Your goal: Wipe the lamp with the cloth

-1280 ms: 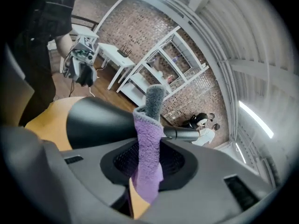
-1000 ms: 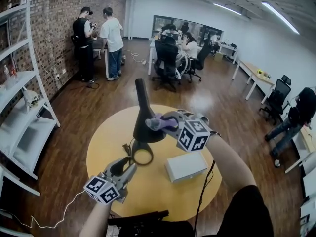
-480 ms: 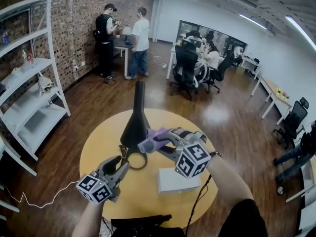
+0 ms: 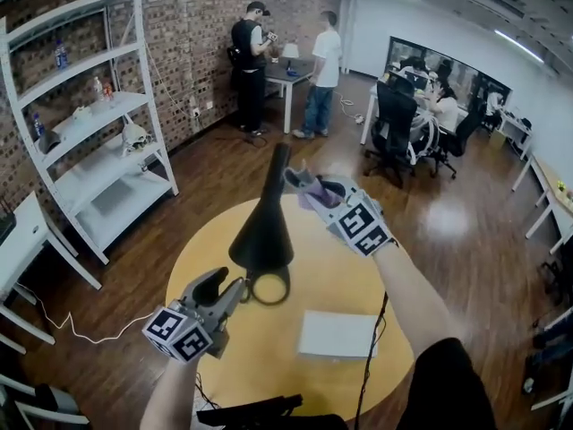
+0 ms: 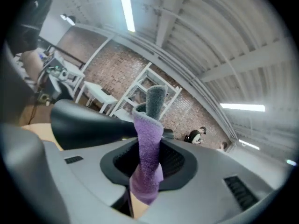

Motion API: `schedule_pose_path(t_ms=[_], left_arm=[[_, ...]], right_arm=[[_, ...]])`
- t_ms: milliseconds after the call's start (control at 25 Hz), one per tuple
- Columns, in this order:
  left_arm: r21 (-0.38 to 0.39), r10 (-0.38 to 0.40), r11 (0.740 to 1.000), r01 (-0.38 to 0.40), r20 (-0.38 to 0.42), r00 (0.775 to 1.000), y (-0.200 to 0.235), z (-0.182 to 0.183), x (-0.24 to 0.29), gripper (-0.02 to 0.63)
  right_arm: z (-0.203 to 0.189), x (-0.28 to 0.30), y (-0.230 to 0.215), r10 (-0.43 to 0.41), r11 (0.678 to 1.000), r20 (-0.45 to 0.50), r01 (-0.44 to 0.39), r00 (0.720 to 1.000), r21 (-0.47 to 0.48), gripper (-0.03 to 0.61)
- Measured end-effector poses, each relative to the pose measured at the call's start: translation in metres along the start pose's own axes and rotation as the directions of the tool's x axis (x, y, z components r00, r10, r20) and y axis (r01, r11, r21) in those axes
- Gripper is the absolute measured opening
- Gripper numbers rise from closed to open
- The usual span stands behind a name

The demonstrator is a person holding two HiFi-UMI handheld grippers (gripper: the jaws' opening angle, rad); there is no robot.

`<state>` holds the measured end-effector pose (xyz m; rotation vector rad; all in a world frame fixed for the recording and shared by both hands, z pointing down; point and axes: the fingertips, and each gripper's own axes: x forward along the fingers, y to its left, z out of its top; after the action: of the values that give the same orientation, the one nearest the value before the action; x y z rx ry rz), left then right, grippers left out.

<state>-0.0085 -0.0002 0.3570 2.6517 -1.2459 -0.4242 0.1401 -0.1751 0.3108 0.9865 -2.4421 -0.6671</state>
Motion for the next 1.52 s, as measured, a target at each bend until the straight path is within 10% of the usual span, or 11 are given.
schedule_pose_path(t_ms=[400, 960, 1320, 1520], left_arm=[[0.011, 0.045, 0.999, -0.045, 0.014, 0.999, 0.023, 0.010, -0.014, 0.175], [-0.047, 0.020, 0.999, -0.020, 0.003, 1.000, 0.041, -0.006, -0.010, 0.175], [-0.044, -0.009, 0.999, 0.008, -0.001, 1.000, 0.020, -0.001, -0.013, 0.175], [-0.057, -0.011, 0.998, 0.012, 0.015, 1.000, 0.007, -0.005, -0.018, 0.175]], right_arm=[[-0.038, 0.073, -0.082, -0.130, 0.900, 0.018, 0.110, 0.991, 0.423, 0.104], [-0.023, 0.075, -0.022, 0.069, 0.934, 0.134, -0.111, 0.989, 0.341, 0.104], [-0.019, 0.039, 0.058, 0.323, 0.945, 0.011, -0.323, 0.946, 0.057, 0.104], [-0.026, 0.011, 0.093, 0.325, 0.940, -0.060, -0.330, 0.944, -0.087, 0.104]])
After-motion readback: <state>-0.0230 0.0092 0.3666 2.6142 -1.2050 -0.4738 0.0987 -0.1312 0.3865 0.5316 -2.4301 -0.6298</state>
